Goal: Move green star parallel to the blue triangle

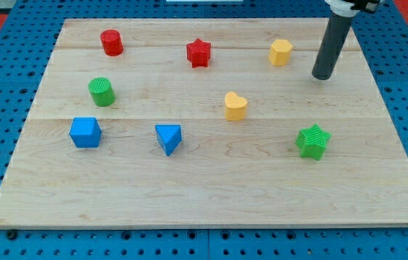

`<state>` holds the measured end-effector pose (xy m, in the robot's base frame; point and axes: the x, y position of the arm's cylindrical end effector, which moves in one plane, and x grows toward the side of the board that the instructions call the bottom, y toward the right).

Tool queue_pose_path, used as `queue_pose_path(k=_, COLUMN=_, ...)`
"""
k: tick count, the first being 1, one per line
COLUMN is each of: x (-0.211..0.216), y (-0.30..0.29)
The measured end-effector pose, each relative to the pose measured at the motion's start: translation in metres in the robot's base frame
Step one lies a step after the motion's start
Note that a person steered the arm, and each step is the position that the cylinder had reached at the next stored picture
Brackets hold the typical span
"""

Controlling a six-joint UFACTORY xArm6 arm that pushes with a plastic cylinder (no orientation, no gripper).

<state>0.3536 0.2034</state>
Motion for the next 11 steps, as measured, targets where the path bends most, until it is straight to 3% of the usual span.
queue_pose_path(k=2, x=0.029, y=0.011)
queue_pose_path(k=4, x=0.091, y=0.045)
queue_pose_path(k=5, x=0.134, y=0.035)
queue_pose_path(k=6, x=0.140, y=0.006)
queue_pose_path(k=7, x=0.120, y=-0.062)
queue_pose_path(k=9, x=0.170, y=-0.031)
queue_pose_path(k=10, x=0.163, y=-0.080)
queue_pose_path(k=11, x=0.126, y=-0.141)
